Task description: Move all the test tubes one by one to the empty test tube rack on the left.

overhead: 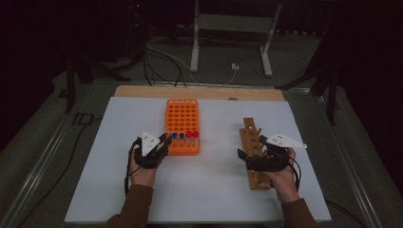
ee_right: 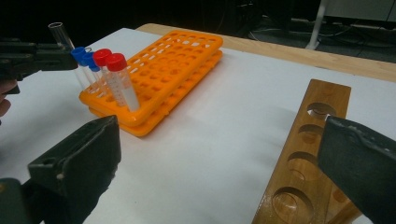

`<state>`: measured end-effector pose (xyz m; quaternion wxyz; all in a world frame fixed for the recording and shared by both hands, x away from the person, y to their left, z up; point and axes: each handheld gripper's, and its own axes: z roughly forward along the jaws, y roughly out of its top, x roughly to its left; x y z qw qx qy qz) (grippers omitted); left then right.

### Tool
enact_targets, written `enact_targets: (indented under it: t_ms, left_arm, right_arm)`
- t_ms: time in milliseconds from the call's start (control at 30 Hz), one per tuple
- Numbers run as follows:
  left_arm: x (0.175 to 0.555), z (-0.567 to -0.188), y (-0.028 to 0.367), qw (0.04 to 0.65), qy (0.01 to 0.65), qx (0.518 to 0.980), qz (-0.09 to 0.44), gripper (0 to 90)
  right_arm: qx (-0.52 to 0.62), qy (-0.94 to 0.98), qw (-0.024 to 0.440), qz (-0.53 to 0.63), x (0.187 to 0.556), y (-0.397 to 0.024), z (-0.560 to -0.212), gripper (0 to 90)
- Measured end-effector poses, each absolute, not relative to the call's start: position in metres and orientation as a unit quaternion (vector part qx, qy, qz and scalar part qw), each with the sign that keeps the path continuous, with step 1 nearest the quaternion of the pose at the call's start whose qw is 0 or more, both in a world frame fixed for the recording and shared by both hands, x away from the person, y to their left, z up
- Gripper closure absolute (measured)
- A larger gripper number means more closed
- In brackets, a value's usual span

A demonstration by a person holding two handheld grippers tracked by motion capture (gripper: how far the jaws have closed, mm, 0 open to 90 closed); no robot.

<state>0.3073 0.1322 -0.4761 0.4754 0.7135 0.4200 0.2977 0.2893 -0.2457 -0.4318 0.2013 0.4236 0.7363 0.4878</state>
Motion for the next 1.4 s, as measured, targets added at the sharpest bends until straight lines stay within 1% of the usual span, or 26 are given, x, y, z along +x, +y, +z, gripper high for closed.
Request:
enact_targets:
  t_ms: [300,800,1133,1233,1400]
  left_arm:
    - [0.311,-0.483,0.132,0.467,0.427,0.718,0.290,76.5]
    - [0.314,-0.495,0.131,0.423,0.438,0.747,0.266,76.8]
    - [0.316,-0.499,0.133,0.418,0.445,0.751,0.251,76.6]
    - [0.315,-0.498,0.134,0.424,0.448,0.749,0.241,74.2]
    - [0.311,-0.489,0.138,0.439,0.450,0.740,0.240,63.3]
  right_arm:
    - [0.421,0.741,0.199,0.485,0.289,-0.243,-0.434,0.2]
    - [0.422,0.740,0.198,0.485,0.289,-0.246,-0.434,0.2]
    - [0.420,0.741,0.198,0.485,0.288,-0.247,-0.435,0.2]
    - [0.419,0.740,0.198,0.486,0.287,-0.248,-0.435,0.2]
    - [0.418,0.737,0.199,0.492,0.286,-0.250,-0.434,0.3]
